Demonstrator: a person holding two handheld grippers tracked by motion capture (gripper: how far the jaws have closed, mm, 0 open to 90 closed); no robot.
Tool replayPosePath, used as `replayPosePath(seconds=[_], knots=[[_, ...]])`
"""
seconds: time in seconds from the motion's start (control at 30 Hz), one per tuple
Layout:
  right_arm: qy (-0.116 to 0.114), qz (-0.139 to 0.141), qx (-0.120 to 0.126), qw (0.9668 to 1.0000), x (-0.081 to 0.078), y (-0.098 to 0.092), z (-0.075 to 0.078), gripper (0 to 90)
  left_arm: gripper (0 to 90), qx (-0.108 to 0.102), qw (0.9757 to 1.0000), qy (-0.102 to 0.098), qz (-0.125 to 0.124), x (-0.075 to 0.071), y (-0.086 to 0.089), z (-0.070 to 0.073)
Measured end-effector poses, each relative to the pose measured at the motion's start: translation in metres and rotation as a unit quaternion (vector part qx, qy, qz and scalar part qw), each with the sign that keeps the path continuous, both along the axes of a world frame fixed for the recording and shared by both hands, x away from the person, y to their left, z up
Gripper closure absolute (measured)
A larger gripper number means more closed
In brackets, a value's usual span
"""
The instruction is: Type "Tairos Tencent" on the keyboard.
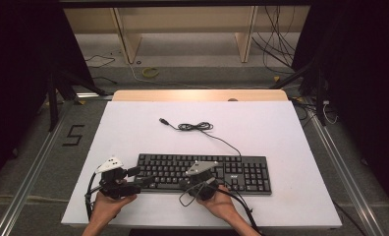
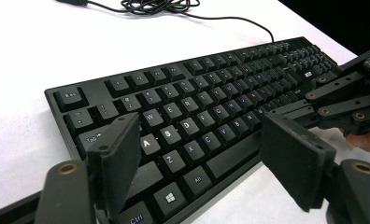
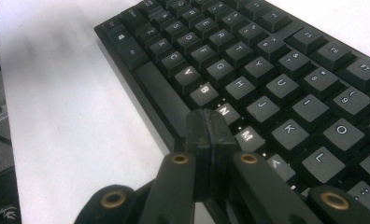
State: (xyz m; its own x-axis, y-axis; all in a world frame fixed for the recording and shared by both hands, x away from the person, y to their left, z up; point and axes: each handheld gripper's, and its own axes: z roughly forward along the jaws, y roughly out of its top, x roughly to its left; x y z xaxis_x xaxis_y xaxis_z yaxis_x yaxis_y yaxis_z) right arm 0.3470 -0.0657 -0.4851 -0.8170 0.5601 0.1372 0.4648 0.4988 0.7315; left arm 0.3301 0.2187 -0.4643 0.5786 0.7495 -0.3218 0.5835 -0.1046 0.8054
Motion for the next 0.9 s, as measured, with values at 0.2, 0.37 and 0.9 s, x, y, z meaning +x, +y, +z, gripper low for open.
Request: replayPosePath(seconds=[0.2,0.37,0.9], knots=[[0.000,-0.004,0.000,1.0000,0.000,0.000,0.000,90.0,29.0,0.003,1.0000,0.000,-0.002,0.000,0.000,0.000],[0.008,-0.008,0.006,0.9999,0.000,-0.001,0.001,90.0,29.0,0.004,1.0000,-0.001,-0.002,0.001,0.000,0.000],[0.009,-0.014,0.042,0.9990,0.003,-0.009,0.012,78.1,29.0,0.007,1.0000,-0.001,-0.002,0.001,0.000,-0.001]])
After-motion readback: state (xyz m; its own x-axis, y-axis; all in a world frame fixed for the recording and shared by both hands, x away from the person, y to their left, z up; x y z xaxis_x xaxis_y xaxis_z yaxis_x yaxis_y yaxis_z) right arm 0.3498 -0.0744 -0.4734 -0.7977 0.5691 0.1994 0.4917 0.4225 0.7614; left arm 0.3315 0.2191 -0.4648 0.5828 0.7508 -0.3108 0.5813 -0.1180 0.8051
